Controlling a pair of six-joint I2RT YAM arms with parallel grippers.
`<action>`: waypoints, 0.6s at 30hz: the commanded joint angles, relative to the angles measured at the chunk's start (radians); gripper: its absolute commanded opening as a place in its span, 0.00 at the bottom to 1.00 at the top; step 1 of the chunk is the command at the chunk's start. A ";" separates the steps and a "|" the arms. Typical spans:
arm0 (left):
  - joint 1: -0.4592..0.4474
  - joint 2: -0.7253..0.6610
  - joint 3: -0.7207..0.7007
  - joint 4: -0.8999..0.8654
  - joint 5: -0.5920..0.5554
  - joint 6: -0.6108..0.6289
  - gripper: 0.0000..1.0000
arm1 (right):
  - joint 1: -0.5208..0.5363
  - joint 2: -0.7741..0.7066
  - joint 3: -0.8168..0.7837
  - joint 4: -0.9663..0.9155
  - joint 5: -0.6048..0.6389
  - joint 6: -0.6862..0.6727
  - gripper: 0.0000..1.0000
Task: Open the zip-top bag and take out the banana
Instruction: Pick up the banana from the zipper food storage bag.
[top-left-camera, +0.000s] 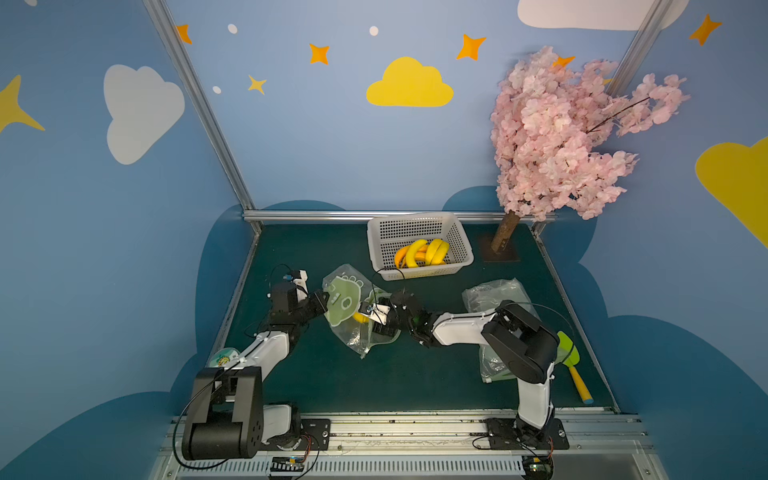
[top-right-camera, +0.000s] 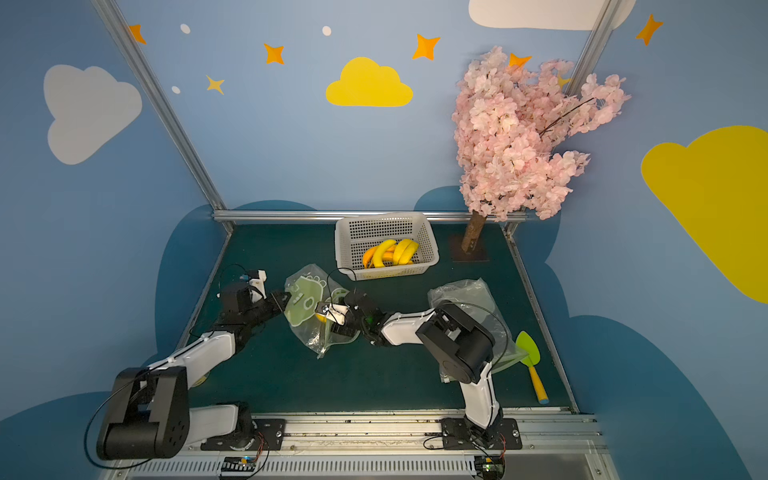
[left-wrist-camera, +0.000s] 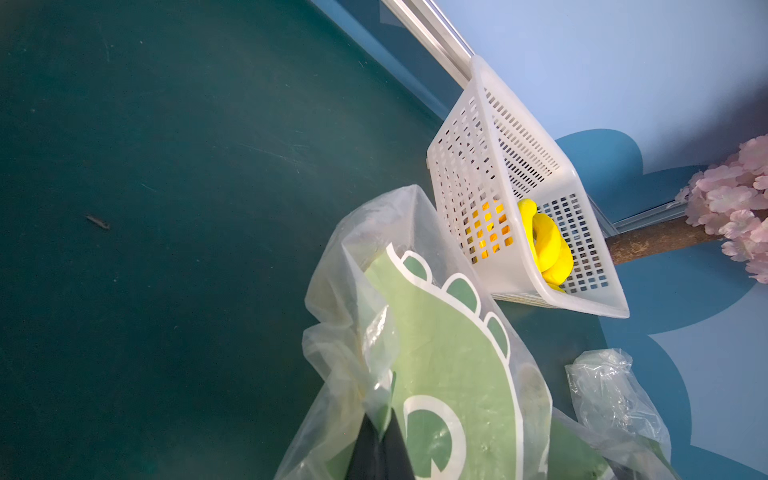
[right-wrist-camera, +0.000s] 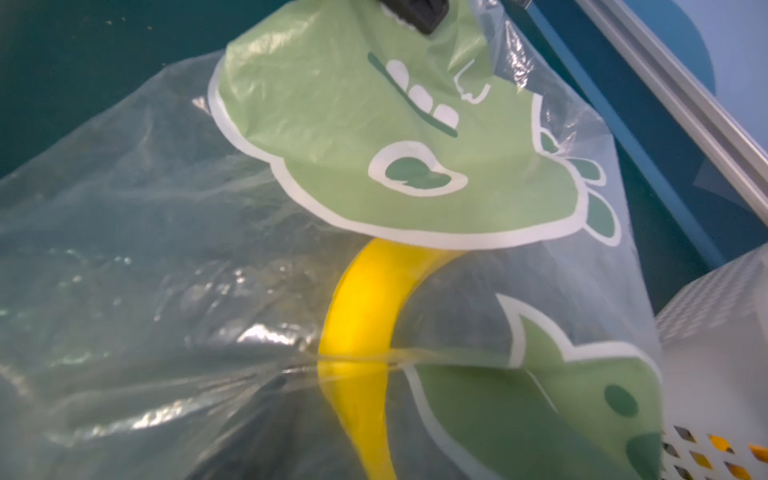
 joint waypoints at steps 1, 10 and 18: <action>-0.003 -0.008 0.023 0.023 0.022 0.012 0.03 | 0.001 -0.010 0.031 -0.212 -0.083 -0.022 0.61; -0.006 -0.025 0.022 0.052 0.038 -0.003 0.03 | 0.000 0.055 0.120 -0.314 -0.014 -0.028 0.54; -0.012 -0.033 0.019 0.057 0.040 -0.003 0.03 | 0.000 0.126 0.234 -0.446 0.007 -0.021 0.52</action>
